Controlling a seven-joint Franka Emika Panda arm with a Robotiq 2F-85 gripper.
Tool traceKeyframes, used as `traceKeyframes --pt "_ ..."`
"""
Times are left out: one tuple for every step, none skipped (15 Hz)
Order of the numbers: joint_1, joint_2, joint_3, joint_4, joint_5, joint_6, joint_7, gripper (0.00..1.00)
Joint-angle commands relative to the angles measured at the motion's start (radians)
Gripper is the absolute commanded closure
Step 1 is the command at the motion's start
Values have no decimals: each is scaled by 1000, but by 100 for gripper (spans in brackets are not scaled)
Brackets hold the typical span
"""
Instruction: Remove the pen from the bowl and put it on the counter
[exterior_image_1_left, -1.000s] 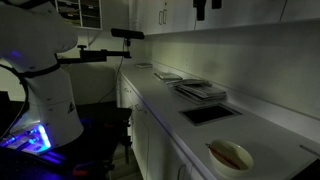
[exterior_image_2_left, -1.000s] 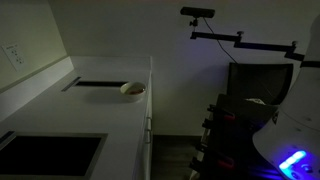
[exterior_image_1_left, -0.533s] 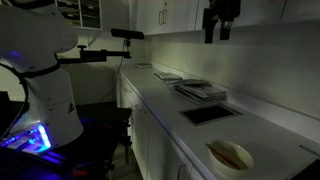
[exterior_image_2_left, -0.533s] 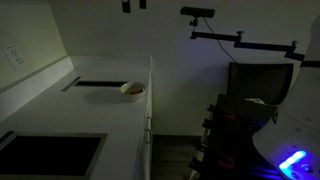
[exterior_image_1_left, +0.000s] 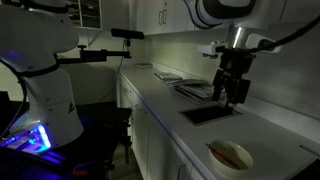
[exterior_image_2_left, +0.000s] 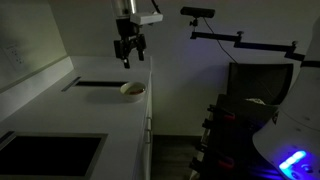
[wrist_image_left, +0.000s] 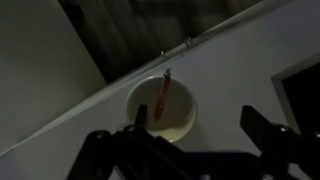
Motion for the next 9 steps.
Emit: traceKeyframes --pt "-7 110 11 88 34 -51 -12 0" --pt "-11 139 13 104 45 -58 -16 0" --pt "-13 161 13 116 50 -65 -16 0" --pt "-16 185 14 131 58 -74 -16 0" --pt "-21 204 16 144 70 -83 -23 3" --pt "-25 223 16 157 77 -95 -21 14" --pt "-26 238 14 169 78 -105 -18 15" --pt "-31 251 14 178 81 -110 -22 23" --pt "-34 262 13 186 81 -113 -24 36"
